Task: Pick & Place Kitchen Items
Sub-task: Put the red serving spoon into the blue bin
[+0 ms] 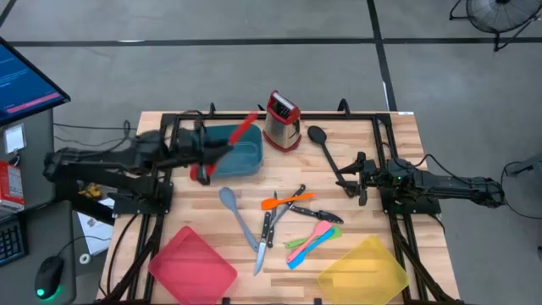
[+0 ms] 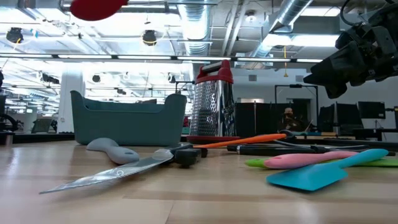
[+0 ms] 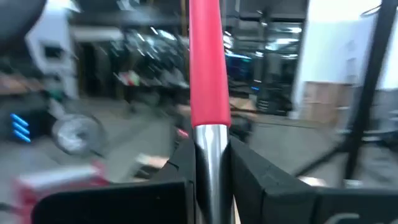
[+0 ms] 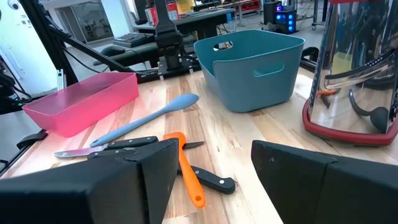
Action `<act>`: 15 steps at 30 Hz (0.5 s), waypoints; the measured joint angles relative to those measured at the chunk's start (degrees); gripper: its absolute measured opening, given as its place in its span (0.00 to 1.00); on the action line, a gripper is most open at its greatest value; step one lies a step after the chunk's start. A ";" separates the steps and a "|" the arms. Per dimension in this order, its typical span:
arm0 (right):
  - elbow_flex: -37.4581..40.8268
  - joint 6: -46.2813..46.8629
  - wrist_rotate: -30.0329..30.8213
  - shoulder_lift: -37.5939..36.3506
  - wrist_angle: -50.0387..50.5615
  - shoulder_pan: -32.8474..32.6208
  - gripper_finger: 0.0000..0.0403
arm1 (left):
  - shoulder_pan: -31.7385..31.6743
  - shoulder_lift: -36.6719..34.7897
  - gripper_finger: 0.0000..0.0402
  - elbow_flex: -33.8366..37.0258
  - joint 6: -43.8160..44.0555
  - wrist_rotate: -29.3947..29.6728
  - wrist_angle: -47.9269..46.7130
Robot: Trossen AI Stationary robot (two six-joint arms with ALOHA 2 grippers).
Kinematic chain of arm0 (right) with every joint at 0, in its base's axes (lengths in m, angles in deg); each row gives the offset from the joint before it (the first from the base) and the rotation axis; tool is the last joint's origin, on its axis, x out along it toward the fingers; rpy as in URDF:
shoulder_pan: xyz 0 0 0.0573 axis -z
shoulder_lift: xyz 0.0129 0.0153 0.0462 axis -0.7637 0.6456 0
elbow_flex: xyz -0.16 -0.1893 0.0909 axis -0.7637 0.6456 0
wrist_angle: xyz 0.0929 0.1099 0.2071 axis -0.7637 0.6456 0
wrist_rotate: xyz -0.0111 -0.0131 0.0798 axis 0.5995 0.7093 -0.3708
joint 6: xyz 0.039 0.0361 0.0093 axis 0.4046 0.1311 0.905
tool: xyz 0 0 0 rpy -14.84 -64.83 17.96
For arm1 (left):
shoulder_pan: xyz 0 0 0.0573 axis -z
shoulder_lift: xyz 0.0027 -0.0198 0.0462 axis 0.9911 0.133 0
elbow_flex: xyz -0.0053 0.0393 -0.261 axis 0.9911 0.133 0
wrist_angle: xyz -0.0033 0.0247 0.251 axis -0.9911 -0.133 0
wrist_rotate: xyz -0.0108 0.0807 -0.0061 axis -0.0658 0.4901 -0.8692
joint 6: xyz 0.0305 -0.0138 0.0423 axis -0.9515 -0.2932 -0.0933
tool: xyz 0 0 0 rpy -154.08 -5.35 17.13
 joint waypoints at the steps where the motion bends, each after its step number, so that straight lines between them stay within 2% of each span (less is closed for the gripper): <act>1: 0.01 0.00 -0.01 0.00 0.00 0.00 0.53 | -1.21 -0.51 0.09 0.00 -1.67 0.27 -0.02; 6: 0.02 0.00 0.00 -0.02 0.00 0.00 0.53 | -7.59 1.21 0.11 0.66 -3.47 -0.82 1.35; 15: 0.02 0.00 -0.02 0.00 0.02 0.00 0.53 | -17.82 5.51 0.11 12.83 5.37 -11.17 21.38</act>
